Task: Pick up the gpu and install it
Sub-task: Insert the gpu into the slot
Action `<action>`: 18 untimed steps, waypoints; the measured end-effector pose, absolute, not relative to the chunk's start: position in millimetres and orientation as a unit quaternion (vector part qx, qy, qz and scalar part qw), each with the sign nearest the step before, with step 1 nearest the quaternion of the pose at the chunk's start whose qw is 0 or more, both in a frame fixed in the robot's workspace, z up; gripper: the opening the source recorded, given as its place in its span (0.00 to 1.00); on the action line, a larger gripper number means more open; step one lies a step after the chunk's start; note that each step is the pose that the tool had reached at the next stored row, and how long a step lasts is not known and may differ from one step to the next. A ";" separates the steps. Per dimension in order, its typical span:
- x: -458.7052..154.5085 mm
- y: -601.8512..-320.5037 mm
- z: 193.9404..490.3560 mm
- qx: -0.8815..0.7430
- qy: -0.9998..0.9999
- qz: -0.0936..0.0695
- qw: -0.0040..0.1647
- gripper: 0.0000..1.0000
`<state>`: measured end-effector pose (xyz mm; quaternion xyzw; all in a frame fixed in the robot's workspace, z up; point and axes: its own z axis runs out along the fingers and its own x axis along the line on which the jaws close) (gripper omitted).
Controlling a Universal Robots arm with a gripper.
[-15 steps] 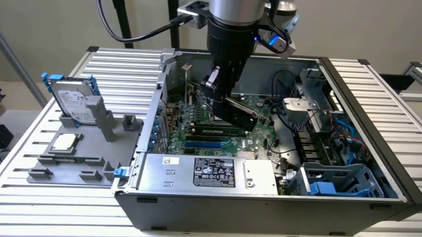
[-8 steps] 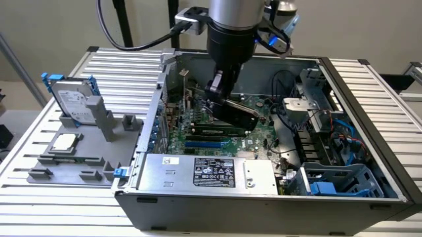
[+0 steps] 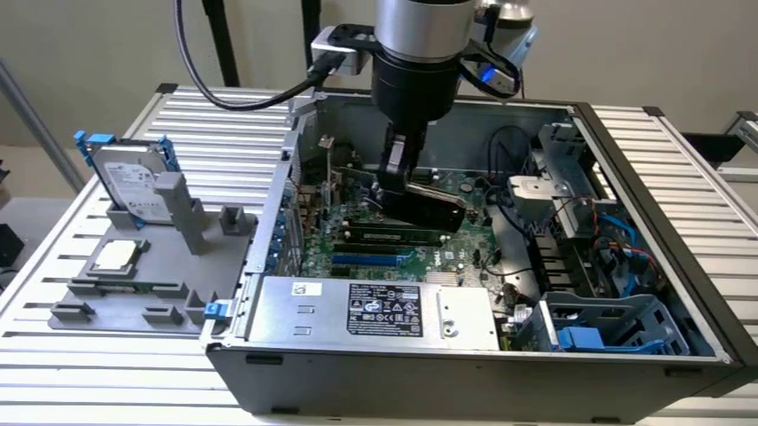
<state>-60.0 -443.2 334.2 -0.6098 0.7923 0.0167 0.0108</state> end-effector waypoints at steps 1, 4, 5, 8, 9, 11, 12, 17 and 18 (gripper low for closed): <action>-60.0 -443.2 333.4 -0.617 0.787 0.017 0.011 0.00; -60.0 -443.2 330.8 -0.639 0.769 0.016 0.011 0.00; -60.1 -443.2 329.8 -0.645 0.764 0.016 0.011 0.00; -60.0 -443.2 326.6 -0.665 0.747 0.016 0.011 0.00; -60.1 -443.3 325.5 -0.670 0.742 0.017 0.011 0.00; -60.0 -443.8 323.1 -0.678 0.735 0.017 0.011 0.00; -60.0 -444.3 321.6 -0.682 0.731 0.017 0.011 0.00; -62.0 -447.3 312.8 -0.691 0.723 0.019 0.012 0.00; -63.1 -447.8 310.9 -0.692 0.722 0.019 0.012 0.00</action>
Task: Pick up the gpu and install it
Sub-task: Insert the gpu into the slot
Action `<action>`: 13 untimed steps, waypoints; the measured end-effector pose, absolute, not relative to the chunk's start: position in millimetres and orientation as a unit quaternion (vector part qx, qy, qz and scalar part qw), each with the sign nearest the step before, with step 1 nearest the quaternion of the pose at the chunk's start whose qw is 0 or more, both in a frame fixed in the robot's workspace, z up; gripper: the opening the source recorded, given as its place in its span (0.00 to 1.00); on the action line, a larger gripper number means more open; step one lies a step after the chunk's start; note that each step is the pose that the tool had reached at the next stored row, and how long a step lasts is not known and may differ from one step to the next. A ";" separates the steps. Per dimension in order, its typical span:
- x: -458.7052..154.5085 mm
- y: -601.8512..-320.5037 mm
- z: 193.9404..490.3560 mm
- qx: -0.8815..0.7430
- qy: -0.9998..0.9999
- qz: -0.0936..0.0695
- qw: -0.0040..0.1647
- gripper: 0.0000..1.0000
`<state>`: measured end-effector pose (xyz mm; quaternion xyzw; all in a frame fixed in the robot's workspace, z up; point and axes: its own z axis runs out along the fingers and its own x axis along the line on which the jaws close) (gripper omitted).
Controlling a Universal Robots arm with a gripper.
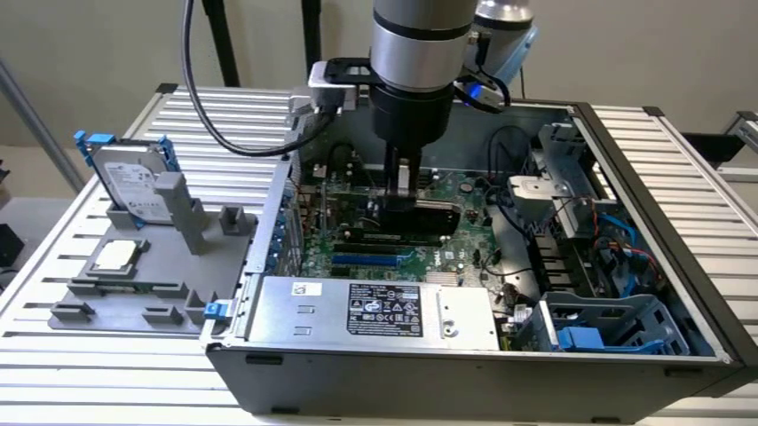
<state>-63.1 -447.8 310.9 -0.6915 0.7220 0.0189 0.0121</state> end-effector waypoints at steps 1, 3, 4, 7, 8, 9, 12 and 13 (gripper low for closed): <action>-64.6 -448.1 309.1 -0.692 0.721 0.019 0.012 0.00; -69.1 -448.6 305.5 -0.693 0.720 0.019 0.012 0.00; -71.8 -448.8 303.7 -0.693 0.720 0.019 0.012 0.00; -80.6 -449.1 298.2 -0.695 0.719 0.019 0.012 0.00; -83.3 -449.2 296.4 -0.695 0.719 0.019 0.012 0.00; -85.0 -449.3 294.5 -0.695 0.719 0.019 0.012 0.00; -87.0 -449.4 288.9 -0.695 0.718 0.019 0.012 0.00; -87.4 -449.4 287.2 -0.695 0.718 0.019 0.012 0.00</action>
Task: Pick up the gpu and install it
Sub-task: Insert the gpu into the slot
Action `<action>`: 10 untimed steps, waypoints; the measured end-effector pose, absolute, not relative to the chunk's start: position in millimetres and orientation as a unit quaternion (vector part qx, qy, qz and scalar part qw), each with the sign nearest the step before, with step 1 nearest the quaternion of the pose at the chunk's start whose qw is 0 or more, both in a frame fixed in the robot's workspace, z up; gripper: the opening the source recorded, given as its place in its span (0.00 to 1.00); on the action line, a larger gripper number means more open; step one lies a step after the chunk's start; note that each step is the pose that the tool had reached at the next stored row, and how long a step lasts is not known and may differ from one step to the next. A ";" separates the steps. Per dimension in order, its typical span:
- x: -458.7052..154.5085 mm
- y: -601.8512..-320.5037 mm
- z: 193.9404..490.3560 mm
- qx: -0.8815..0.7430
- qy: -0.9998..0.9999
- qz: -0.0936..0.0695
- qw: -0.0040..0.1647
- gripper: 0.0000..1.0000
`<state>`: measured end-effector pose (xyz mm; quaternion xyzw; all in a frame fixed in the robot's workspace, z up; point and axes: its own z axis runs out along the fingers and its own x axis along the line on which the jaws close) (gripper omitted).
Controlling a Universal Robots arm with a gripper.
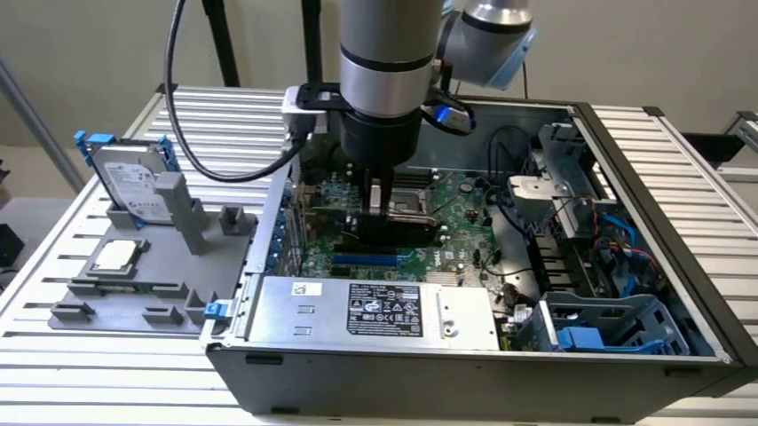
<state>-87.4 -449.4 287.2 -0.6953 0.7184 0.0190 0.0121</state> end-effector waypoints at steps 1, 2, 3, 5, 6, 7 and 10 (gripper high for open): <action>-87.9 -449.4 285.4 -0.695 0.718 0.019 0.012 0.00; -88.6 -449.4 283.6 -0.695 0.718 0.019 0.012 0.00; -89.5 -449.4 281.8 -0.695 0.718 0.019 0.012 0.00; -91.6 -449.4 278.0 -0.695 0.718 0.019 0.012 0.00; -92.6 -449.4 276.3 -0.695 0.718 0.019 0.012 0.00; -93.6 -449.4 274.5 -0.695 0.718 0.019 0.012 0.00; -94.1 -449.4 269.2 -0.695 0.718 0.019 0.012 0.00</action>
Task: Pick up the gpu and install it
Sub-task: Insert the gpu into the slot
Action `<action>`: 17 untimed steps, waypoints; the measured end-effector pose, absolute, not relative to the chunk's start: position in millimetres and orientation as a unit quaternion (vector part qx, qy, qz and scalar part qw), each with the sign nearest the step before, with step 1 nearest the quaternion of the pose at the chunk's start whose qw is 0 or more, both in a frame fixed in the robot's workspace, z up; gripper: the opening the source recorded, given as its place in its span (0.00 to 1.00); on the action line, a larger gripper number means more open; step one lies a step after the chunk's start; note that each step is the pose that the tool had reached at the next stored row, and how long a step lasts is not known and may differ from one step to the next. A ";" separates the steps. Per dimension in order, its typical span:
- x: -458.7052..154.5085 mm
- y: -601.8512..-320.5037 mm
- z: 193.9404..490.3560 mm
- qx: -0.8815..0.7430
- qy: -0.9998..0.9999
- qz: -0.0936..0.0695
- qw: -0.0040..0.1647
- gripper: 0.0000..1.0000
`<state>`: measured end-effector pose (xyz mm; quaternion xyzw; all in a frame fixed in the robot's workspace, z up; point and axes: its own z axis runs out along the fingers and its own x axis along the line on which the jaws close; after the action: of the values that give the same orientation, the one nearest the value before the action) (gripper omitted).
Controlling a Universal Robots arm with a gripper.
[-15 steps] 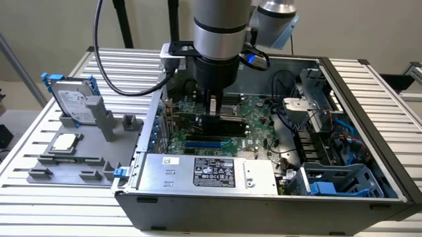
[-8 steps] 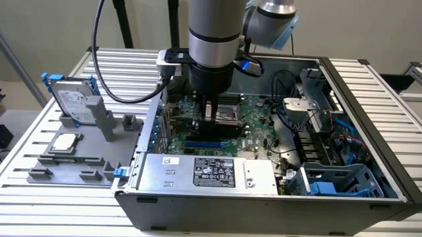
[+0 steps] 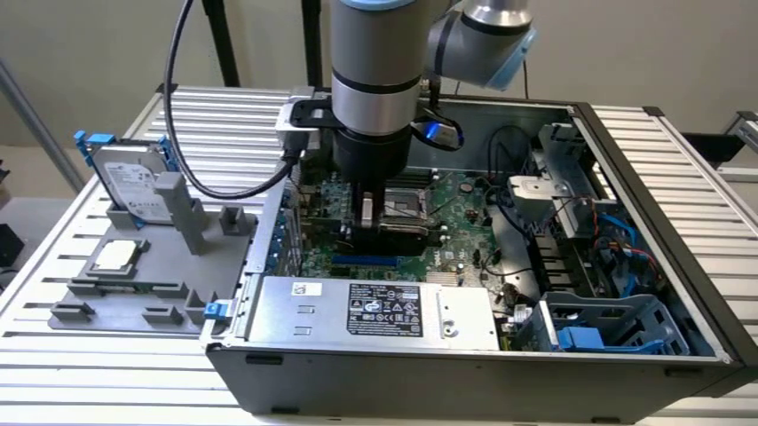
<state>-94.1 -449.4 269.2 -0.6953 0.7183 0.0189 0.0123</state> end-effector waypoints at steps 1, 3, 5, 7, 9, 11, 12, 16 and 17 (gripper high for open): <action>-94.1 -449.4 268.0 -0.695 0.718 0.019 0.012 0.00; -94.4 -449.4 266.2 -0.695 0.718 0.019 0.012 0.00; -94.7 -449.4 265.8 -0.695 0.718 0.019 0.012 0.00; -94.8 -449.4 265.7 -0.695 0.718 0.019 0.012 0.00; -94.9 -449.4 265.6 -0.695 0.718 0.020 0.011 0.00; -95.3 -449.4 265.5 -0.695 0.718 0.020 0.011 0.00; -95.6 -449.4 265.5 -0.695 0.718 0.020 0.011 0.00; -96.3 -449.4 265.2 -0.695 0.718 0.021 0.011 0.00; -96.7 -449.4 265.0 -0.695 0.718 0.021 0.011 0.00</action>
<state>-96.7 -449.4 265.0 -0.6952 0.7185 0.0205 0.0106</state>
